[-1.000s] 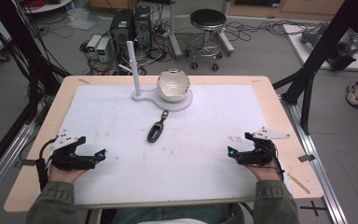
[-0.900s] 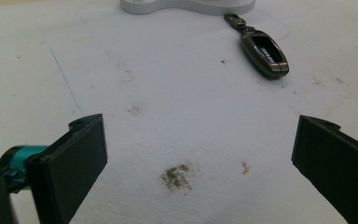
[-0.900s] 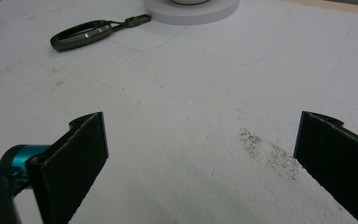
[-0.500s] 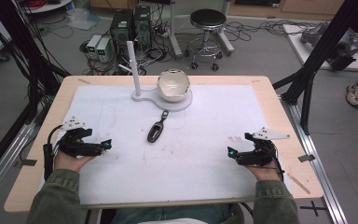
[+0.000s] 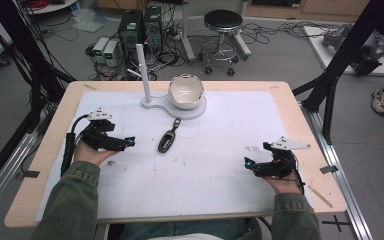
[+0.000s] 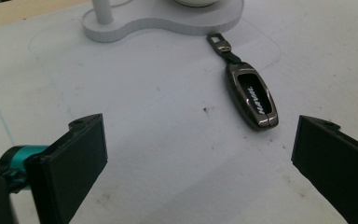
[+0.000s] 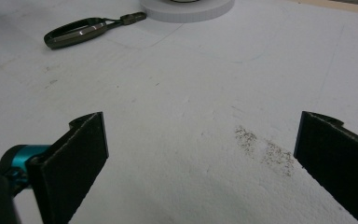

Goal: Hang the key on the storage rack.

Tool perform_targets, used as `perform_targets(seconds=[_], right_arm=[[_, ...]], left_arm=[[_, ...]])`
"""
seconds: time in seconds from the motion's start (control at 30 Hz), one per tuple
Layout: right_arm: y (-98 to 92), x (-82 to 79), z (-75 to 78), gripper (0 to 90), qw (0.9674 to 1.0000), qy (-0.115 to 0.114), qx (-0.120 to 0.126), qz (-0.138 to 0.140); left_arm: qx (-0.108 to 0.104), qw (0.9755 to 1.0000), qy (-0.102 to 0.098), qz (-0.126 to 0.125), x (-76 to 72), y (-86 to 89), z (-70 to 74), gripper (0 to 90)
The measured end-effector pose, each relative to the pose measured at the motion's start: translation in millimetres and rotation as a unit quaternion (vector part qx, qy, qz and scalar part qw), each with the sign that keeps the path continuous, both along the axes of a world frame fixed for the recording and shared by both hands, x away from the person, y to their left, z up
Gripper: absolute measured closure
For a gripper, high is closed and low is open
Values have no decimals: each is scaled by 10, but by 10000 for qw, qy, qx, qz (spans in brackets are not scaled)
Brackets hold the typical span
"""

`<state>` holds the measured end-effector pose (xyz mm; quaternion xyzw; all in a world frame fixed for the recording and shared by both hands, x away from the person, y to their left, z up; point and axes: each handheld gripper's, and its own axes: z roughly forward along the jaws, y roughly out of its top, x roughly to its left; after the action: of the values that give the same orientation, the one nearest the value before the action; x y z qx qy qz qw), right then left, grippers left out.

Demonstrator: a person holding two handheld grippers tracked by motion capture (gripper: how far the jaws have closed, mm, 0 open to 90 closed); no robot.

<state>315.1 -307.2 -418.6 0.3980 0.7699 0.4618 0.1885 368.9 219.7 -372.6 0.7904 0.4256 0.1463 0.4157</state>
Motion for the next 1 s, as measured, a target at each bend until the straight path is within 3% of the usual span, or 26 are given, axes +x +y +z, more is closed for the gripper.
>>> perform_targets(seconds=[0.2, 0.37, 0.53, 0.87, 1.0], right_arm=[[-16, 8, -10, 18, 10000, -23, -5, -27], [-34, 12, -12, 18, 10000, -19, -18, -71], [-21, 17, -27, 18, 9999, 28, -129, -66], [-3, 18, -33, 18, 9998, 48, -155, -73], [-9, 17, -31, 18, 9999, 61, -133, -82]], left_arm=[[161, 9994, 251, -157, 201, -206, -34, 38], [424, 9982, 395, -171, 314, -320, -88, 38], [436, 9976, 495, -204, 415, -485, -100, 38], [895, 9918, 732, -536, 669, -868, -92, 40], [912, 9910, 759, -612, 777, -982, -58, 61]])
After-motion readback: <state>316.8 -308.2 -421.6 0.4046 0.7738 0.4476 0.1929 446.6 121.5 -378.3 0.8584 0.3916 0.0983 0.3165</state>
